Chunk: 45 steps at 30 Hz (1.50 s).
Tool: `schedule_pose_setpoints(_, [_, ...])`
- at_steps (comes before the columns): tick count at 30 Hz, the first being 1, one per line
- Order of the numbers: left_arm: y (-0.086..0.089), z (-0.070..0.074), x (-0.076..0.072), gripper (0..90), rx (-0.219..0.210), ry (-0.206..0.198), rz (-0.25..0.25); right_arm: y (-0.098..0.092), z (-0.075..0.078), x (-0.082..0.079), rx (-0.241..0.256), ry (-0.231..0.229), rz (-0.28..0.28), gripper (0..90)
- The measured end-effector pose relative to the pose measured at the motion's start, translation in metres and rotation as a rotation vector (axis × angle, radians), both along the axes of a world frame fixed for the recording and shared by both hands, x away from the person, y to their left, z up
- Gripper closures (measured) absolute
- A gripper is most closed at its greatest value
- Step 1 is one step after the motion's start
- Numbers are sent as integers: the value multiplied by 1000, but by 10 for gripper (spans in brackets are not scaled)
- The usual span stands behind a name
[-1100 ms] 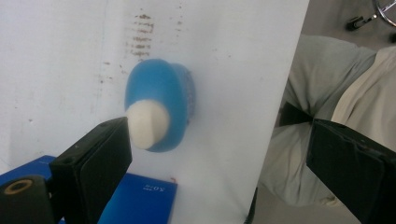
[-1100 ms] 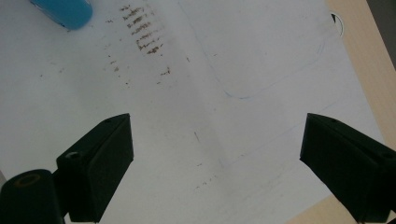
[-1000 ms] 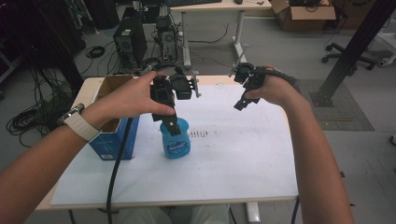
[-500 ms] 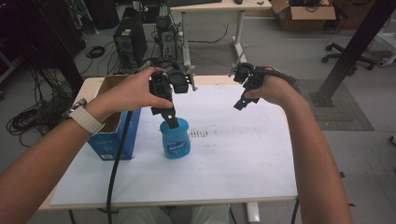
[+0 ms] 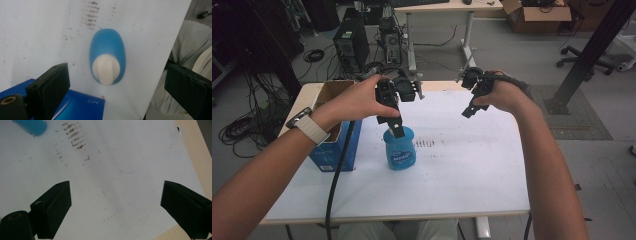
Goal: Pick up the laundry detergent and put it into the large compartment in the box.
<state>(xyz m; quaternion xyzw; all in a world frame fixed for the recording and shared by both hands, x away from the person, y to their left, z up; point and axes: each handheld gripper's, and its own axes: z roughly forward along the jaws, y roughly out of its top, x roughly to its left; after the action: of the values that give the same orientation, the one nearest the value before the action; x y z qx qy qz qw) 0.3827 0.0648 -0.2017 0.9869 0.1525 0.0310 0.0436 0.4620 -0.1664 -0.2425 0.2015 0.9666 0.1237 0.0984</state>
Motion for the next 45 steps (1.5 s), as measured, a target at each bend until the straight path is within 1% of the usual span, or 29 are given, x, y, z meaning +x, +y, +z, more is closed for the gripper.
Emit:
schedule_pose_setpoints(1, [0, -3, 1, 66, 5, 3, 1, 0, 0, 0, 0, 0, 1, 95])
schedule_pose_setpoints(9, [-2, -15, 3, 70, 18, 11, 5, 2, -1, 1, 1, 1, 3, 95])
schedule_pose_setpoints(10, [-3, -19, 4, 70, 24, 9, 6, 2, -1, 1, -1, 3, 0, 95])
schedule_pose_setpoints(11, [-3, -19, 4, 70, 24, 9, 6, 2, -1, 1, -1, 3, 0, 95])
schedule_pose_setpoints(12, [-3, -22, 5, 70, 21, 14, 7, 2, -1, 1, 0, 3, 0, 96])
schedule_pose_setpoints(16, [-4, -26, 6, 70, 23, 12, 8, 1, -1, 1, 1, -1, 1, 96])
schedule_pose_setpoints(18, [-4, -27, 7, 70, 14, 18, 8, 1, -1, 1, 1, -3, 2, 96])
schedule_pose_setpoints(21, [-6, -33, 7, 68, 29, 22, 11, 1, -1, 2, 1, -4, 2, 96])
schedule_pose_setpoints(23, [-6, -37, 9, 68, 35, 21, 3, 1, -1, 2, 3, -4, 3, 96])
schedule_pose_setpoints(26, [-6, -41, 9, 69, 38, 26, 11, 2, -1, 2, 1, -4, 5, 96])
schedule_pose_setpoints(28, [-5, -44, 9, 69, 39, 22, 15, 2, -2, 2, -1, -4, 4, 96])
schedule_pose_setpoints(30, [-5, -46, 10, 70, 34, 23, 17, 2, -2, 3, 0, -4, 2, 96])
schedule_pose_setpoints(38, [-7, -58, 12, 76, 38, 26, 23, 4, -3, 3, -3, 2, 3, 95])
schedule_pose_setpoints(40, [-7, -58, 13, 76, 41, 23, 22, 4, -4, 4, -2, 0, 7, 95])
schedule_pose_setpoints(41, [-7, -60, 13, 76, 38, 29, 23, 4, -4, 4, -3, 1, 6, 96])
schedule_pose_setpoints(43, [-7, -63, 13, 78, 45, 28, 19, 4, -4, 4, -4, 2, 4, 96])
schedule_pose_setpoints(45, [-7, -64, 13, 80, 41, 24, 22, 4, -4, 4, -3, 0, 7, 95])
